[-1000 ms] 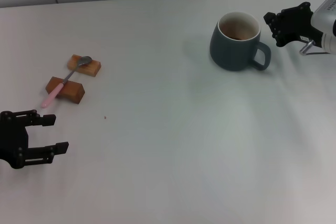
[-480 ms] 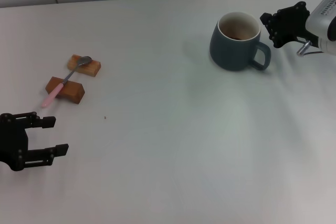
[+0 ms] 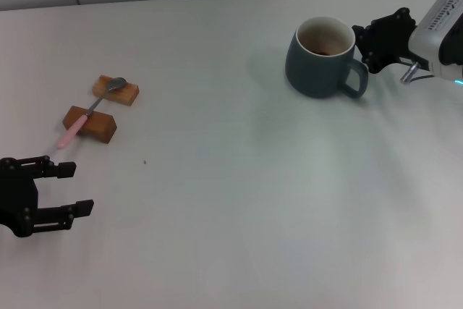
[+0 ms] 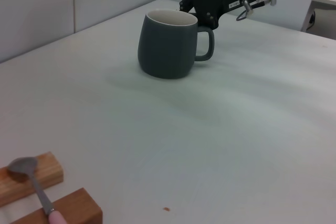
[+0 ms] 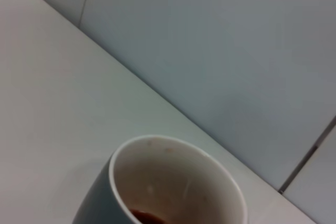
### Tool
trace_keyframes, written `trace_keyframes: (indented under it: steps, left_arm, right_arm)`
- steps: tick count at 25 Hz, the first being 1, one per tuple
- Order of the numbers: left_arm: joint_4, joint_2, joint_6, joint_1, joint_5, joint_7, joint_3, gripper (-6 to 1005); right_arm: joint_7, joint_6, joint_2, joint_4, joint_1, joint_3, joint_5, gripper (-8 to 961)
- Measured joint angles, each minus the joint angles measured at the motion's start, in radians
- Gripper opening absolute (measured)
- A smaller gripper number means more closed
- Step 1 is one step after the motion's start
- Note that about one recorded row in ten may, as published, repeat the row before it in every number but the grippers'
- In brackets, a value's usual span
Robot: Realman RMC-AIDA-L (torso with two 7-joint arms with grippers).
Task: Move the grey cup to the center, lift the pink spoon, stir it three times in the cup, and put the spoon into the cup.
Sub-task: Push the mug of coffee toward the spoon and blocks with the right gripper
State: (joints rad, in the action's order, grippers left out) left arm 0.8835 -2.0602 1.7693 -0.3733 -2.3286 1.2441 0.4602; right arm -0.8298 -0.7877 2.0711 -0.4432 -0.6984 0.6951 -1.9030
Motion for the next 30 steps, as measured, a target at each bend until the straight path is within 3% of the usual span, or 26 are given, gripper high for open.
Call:
trace_keyframes:
  steps: [30]
  left_arm:
    - [0.002, 0.002, -0.004, 0.002, 0.000, 0.000, 0.000, 739]
  right_arm:
    - [0.006, -0.005, 0.002, 0.000, -0.012, 0.139, -0.001, 0]
